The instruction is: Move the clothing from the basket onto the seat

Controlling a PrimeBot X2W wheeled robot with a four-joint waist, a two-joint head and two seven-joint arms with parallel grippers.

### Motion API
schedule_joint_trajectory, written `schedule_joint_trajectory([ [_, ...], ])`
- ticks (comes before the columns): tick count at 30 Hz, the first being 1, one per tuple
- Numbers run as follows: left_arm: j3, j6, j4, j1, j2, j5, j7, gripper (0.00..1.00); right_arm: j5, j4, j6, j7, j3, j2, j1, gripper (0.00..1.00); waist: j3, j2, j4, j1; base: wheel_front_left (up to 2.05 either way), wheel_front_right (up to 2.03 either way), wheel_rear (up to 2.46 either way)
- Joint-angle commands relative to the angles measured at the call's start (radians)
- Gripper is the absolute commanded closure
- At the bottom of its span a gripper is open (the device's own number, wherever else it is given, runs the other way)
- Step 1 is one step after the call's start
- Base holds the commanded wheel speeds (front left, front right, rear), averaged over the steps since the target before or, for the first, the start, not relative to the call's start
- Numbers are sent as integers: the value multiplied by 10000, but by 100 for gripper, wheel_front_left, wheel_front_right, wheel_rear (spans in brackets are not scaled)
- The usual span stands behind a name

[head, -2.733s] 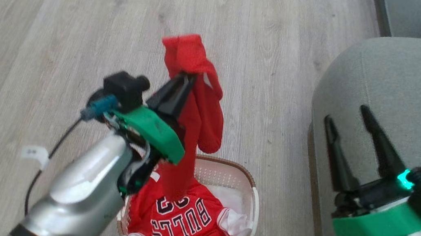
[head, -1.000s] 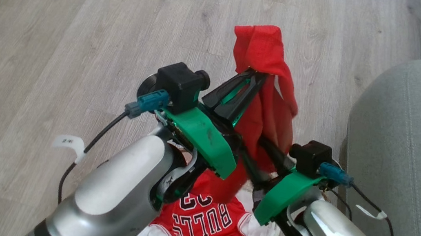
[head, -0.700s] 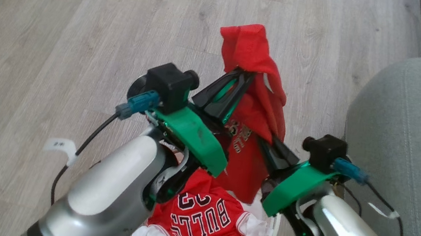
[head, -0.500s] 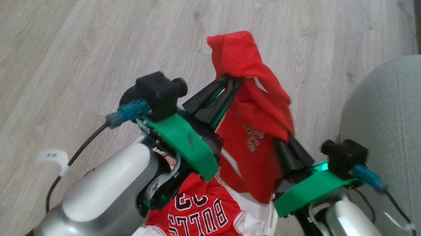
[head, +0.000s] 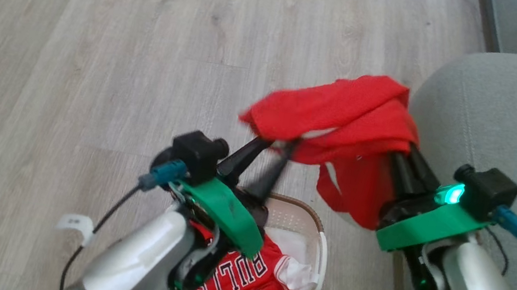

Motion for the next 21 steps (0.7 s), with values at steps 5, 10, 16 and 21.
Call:
schedule_joint_trajectory([
  [5, -4, -168, 38, -202, -167, -124, 0, 0, -223, -824, -2, -67, -362, -297, -32, 100, -8, -1, -480, 0, 0, 0, 0],
  [10, -173, -290, 232, -210, -192, -75, -93, 0, -281, -1149, -2, -67, -638, -626, 91, 100, 17, -1, -1046, 0, 0, 0, 0],
  [16, -339, -348, 477, -304, -189, 83, -216, 0, -186, -1430, -2, -67, -935, -1038, 311, 100, 102, -1, -1932, 0, 0, 0, 0],
  [21, -417, -381, 744, -409, -265, 137, -341, 0, -111, -1696, -2, -67, -1287, -1293, 387, 100, 239, -1, -2703, 0, 0, 0, 0],
])
